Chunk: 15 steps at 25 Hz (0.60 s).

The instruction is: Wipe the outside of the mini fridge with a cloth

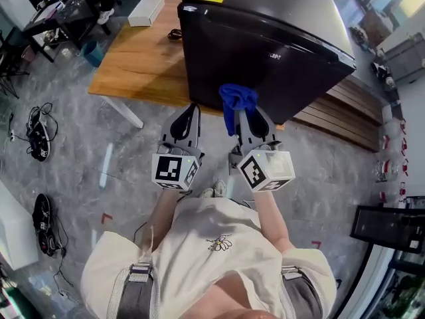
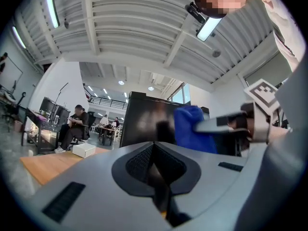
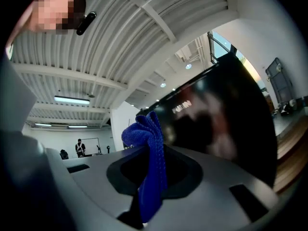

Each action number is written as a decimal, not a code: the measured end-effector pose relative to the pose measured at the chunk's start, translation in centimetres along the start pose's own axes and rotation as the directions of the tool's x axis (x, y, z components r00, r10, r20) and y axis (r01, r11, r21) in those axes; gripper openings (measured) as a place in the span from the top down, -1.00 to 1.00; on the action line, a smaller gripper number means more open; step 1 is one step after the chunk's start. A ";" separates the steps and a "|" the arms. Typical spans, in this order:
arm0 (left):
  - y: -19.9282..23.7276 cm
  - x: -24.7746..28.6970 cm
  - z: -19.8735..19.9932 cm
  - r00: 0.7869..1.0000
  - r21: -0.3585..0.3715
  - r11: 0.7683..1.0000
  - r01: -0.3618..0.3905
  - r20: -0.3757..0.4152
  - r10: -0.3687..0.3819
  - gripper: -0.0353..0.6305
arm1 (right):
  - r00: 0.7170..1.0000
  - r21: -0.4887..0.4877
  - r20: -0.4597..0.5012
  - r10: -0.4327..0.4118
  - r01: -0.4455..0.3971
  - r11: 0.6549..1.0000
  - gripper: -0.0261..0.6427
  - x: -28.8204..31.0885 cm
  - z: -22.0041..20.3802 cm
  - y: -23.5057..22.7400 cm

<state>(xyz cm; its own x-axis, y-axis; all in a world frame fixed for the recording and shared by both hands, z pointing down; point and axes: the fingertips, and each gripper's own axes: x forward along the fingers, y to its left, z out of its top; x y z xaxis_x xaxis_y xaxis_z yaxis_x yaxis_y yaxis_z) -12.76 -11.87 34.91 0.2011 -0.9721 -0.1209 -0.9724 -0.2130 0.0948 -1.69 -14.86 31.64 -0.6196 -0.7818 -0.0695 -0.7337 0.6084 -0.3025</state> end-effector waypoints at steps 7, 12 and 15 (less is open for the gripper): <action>2.4 -2.0 -1.3 0.993 0.006 0.993 -0.119 -0.025 0.119 0.88 | 0.989 -0.043 0.147 0.017 -0.010 0.999 0.74 10.3 6.6 5.7; 5.8 -4.9 -1.5 0.970 -0.008 0.970 -0.243 -0.033 0.242 0.88 | 0.986 -0.118 0.163 0.042 -0.023 0.993 0.74 15.7 7.6 8.6; 7.7 -7.0 -1.5 0.948 -0.017 0.949 -0.316 -0.034 0.316 0.88 | 0.985 -0.148 0.168 0.034 -0.009 0.989 0.74 17.5 7.8 9.2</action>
<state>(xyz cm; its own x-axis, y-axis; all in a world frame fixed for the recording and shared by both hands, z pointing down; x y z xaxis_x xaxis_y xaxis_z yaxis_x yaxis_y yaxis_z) -21.52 -6.88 37.93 -0.1122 -0.9924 -0.0513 -0.9840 0.1038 0.1446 -17.11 -23.96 20.25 -0.5884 -0.7728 -0.2381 -0.7615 0.6285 -0.1582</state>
